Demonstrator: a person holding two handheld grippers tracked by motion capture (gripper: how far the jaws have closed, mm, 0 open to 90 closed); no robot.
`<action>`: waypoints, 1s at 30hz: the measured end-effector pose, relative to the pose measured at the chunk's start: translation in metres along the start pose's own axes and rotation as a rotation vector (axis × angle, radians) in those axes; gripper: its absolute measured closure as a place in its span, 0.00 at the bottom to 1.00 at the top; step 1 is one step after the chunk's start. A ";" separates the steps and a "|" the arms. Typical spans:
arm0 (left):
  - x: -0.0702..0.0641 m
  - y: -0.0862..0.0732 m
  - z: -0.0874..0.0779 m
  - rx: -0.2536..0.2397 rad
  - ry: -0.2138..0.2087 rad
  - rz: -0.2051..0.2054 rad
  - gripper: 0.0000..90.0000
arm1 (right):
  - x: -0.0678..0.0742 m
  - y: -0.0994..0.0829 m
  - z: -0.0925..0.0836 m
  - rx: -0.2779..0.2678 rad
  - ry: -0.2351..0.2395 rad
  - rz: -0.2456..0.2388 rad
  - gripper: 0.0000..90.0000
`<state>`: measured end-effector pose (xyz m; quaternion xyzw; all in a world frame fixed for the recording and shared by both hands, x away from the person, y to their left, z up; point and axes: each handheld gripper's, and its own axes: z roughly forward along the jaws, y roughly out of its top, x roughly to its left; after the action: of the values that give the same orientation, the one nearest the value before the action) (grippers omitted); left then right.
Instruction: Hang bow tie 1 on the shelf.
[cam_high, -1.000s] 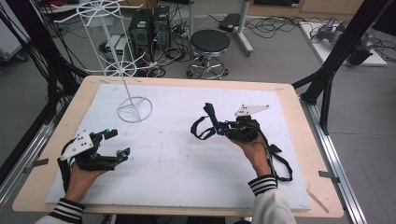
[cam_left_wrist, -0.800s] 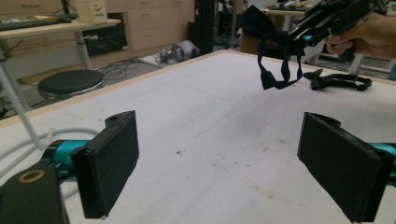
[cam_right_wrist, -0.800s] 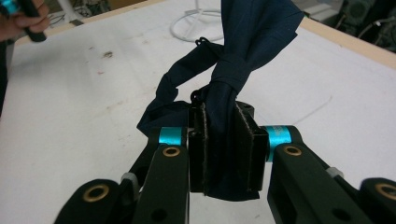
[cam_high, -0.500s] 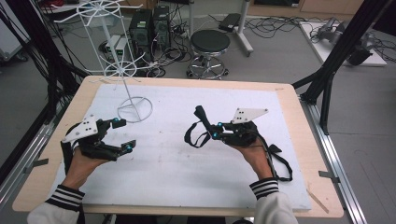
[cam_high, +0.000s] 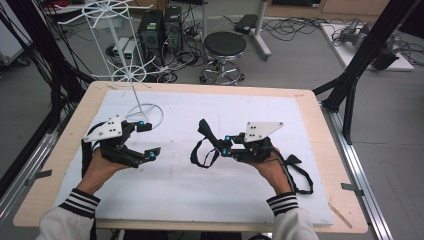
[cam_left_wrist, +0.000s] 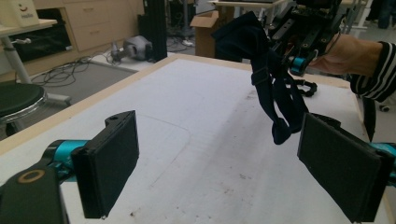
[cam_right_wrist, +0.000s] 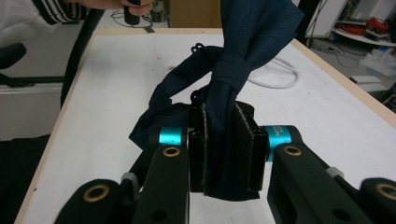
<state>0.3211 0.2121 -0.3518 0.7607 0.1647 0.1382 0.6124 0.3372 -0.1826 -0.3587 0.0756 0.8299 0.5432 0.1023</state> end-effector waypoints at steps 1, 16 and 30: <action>-0.001 0.002 0.002 -0.001 -0.006 0.001 0.15 | 0.001 0.000 0.001 -0.001 0.007 -0.007 0.86; -0.010 0.022 0.035 0.047 -0.134 0.037 0.15 | 0.010 0.005 0.012 -0.008 0.067 -0.095 0.86; -0.014 0.027 0.060 0.072 -0.223 0.009 0.14 | 0.015 0.009 0.023 -0.023 0.133 -0.126 0.86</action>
<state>0.3358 0.1476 -0.3384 0.7935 0.0969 0.0494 0.5988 0.3288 -0.1554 -0.3601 -0.0143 0.8316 0.5491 0.0819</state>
